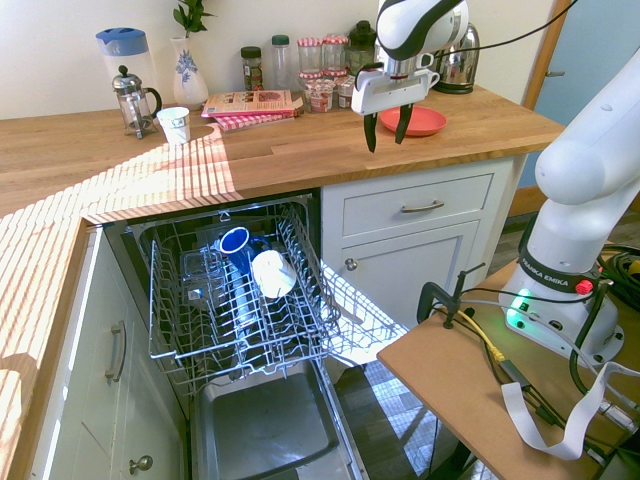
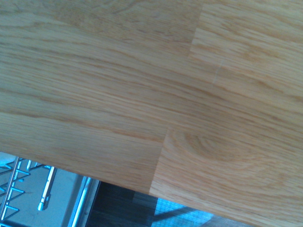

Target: Put the plate in the dishwasher

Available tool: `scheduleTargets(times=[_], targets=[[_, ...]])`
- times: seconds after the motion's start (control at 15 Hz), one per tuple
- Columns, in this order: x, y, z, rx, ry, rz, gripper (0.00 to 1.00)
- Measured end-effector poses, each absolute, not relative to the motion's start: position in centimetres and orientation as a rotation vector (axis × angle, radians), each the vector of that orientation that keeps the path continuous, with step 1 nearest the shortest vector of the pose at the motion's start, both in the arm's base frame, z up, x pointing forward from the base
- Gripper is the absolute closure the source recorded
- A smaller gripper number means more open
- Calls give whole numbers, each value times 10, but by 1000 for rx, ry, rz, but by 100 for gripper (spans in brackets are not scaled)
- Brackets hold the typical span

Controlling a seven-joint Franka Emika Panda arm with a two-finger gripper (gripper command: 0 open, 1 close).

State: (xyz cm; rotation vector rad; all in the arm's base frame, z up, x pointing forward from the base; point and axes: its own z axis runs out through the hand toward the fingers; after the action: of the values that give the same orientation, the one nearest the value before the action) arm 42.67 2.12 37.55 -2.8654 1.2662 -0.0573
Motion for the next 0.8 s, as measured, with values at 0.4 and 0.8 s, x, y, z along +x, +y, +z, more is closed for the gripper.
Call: scheduleTargets(times=[0.4,0.8], targets=[[427,-6,375,-2798,1321,-31,0],[397,-124,355,-2638,1535,-11,0]])
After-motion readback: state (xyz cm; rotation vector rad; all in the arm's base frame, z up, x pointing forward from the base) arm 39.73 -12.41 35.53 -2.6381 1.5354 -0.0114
